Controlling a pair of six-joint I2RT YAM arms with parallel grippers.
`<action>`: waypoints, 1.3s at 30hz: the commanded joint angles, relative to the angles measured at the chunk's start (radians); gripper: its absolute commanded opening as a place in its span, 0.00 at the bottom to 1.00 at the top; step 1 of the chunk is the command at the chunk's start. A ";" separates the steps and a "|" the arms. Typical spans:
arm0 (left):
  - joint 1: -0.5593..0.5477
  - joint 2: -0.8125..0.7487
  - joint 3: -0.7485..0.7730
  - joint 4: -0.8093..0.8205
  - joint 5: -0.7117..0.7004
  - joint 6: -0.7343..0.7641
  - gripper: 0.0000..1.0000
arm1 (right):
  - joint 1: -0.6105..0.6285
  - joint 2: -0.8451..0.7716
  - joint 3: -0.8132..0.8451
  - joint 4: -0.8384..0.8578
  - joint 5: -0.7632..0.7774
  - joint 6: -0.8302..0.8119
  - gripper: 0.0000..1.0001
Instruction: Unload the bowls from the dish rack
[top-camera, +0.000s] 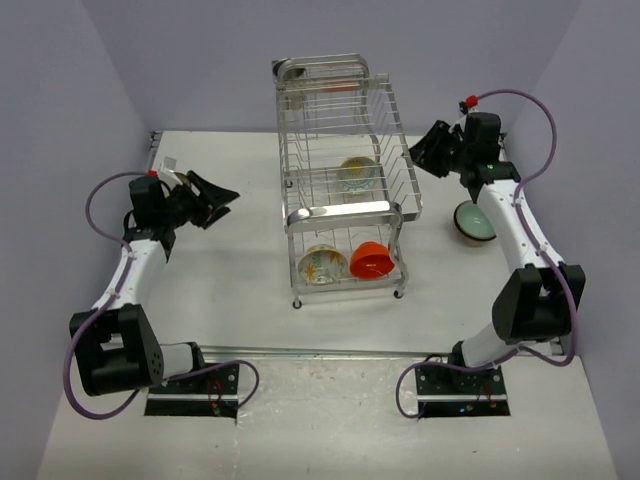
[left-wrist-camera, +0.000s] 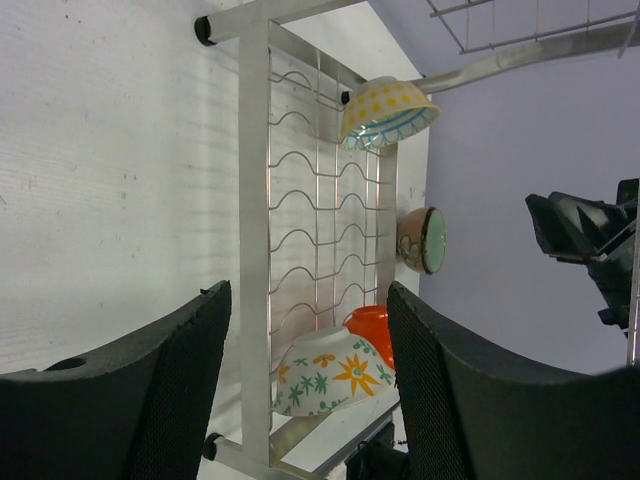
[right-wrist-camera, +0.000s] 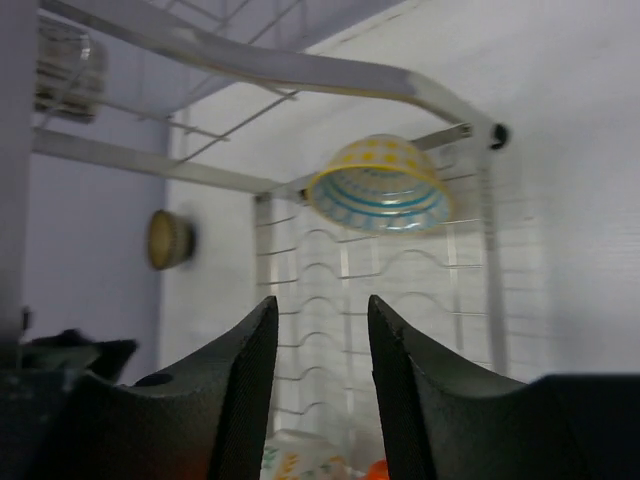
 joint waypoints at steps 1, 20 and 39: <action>-0.004 -0.035 0.058 -0.037 -0.005 0.042 0.65 | -0.042 0.005 -0.145 0.432 -0.446 0.429 0.42; -0.004 -0.038 0.099 -0.063 -0.011 0.043 0.65 | -0.004 0.260 -0.126 0.929 -0.578 1.033 0.44; -0.004 -0.021 0.056 -0.033 0.008 0.056 0.65 | -0.050 0.256 0.005 0.052 0.023 -0.352 0.34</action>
